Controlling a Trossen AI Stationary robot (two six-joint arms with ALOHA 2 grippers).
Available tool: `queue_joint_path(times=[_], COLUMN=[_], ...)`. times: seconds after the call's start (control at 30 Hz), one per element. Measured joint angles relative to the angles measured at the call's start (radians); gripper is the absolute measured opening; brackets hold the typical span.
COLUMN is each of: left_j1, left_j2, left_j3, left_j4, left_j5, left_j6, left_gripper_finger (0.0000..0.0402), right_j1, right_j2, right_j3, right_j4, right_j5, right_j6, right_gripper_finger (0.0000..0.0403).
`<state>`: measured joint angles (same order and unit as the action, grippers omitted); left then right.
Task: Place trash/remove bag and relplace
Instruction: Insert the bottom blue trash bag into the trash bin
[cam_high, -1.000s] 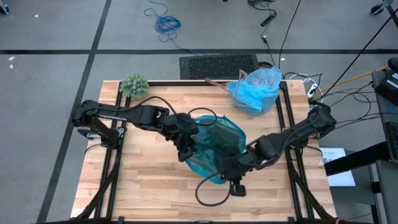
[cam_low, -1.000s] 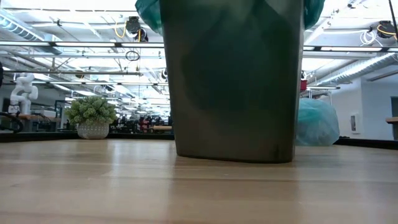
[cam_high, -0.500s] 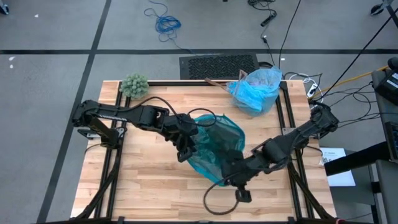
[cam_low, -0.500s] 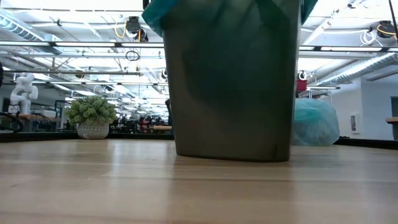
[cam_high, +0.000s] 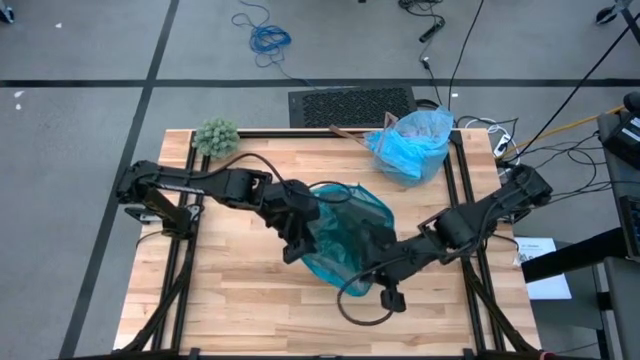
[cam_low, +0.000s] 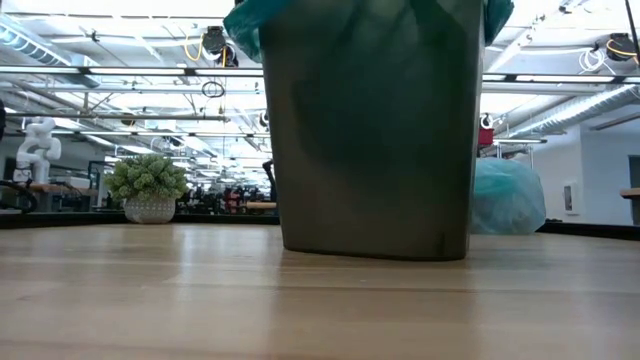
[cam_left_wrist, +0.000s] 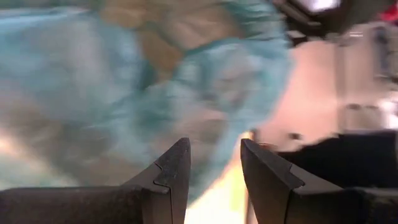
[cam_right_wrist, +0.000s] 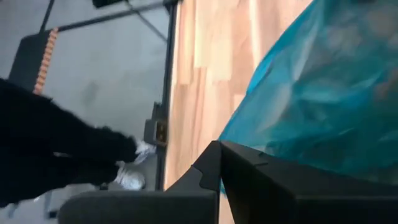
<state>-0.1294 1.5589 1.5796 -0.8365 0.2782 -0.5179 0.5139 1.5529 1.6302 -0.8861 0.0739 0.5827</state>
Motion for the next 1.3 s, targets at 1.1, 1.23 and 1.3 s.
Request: queue_joint_path(times=[1.1,1.23,1.3], left_j1=[0.283,0.309,0.312], left_j2=[0.095,0.102,0.106], left_j3=[0.177,0.177,0.177], left_j4=[-0.134,-0.149,-0.149], left_j5=[-0.222,-0.229,-0.228], left_j6=[0.141,0.164,0.167], left_gripper_finger=[0.0004,0.0002,0.0002], right_j1=[-0.548,-0.569,-0.573], right_j2=[-0.082,-0.083,-0.083], right_j3=[-0.19,-0.225,-0.228], right_j4=[-0.029,-0.005,0.0], right_j5=[0.127,0.105,0.102], right_j6=[-0.149,-0.128,-0.127], right_gripper_finger=[0.0,0.0,0.0])
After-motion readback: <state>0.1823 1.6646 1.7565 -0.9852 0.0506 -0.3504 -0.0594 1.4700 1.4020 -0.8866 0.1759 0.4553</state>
